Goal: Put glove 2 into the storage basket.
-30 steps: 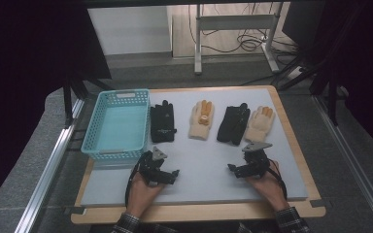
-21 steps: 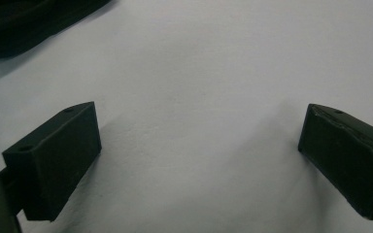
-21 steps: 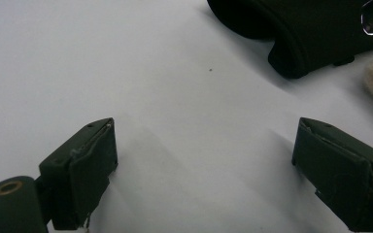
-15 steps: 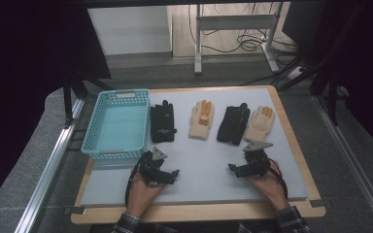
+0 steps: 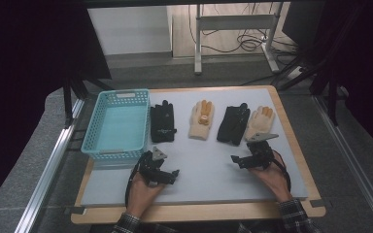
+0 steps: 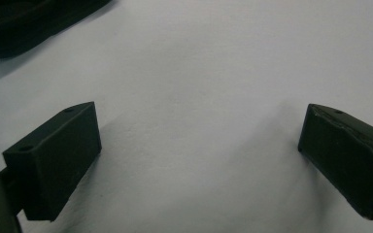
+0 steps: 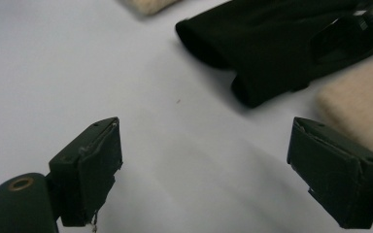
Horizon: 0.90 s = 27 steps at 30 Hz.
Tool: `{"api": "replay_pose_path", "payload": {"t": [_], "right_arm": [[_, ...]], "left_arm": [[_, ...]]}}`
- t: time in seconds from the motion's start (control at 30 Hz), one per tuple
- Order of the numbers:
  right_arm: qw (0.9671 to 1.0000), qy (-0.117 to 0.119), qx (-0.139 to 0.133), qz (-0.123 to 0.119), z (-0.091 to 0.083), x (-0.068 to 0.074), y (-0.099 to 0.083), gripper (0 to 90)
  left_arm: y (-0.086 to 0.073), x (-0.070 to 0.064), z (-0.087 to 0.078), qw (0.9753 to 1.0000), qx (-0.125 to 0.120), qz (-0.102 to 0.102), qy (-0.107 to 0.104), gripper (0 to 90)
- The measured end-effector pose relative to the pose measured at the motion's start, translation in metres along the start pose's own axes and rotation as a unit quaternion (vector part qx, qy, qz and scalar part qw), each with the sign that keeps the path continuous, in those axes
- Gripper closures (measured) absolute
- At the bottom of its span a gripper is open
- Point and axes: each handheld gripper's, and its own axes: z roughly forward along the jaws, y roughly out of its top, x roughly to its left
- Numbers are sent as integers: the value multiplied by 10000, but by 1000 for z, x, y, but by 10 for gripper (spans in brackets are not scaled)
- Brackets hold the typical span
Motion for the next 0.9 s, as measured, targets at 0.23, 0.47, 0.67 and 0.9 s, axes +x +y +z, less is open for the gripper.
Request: {"api": "replay_pose_path", "payload": {"t": [0.23, 0.47, 0.67, 0.9], "right_arm": [[9998, -104, -129, 102, -2, -15, 20, 188], [9993, -228, -161, 263, 9, -42, 40, 300], [9989, -320, -110, 327, 23, -61, 59, 360], [9984, -424, -38, 386, 46, -78, 78, 388]], "left_arm": [[0, 0, 0, 10000, -13, -14, 0, 22], [0, 0, 0, 10000, -14, -12, 0, 22], [0, 0, 0, 10000, -7, -3, -3, 23], [0, 0, 0, 10000, -9, -1, -3, 22]]}}
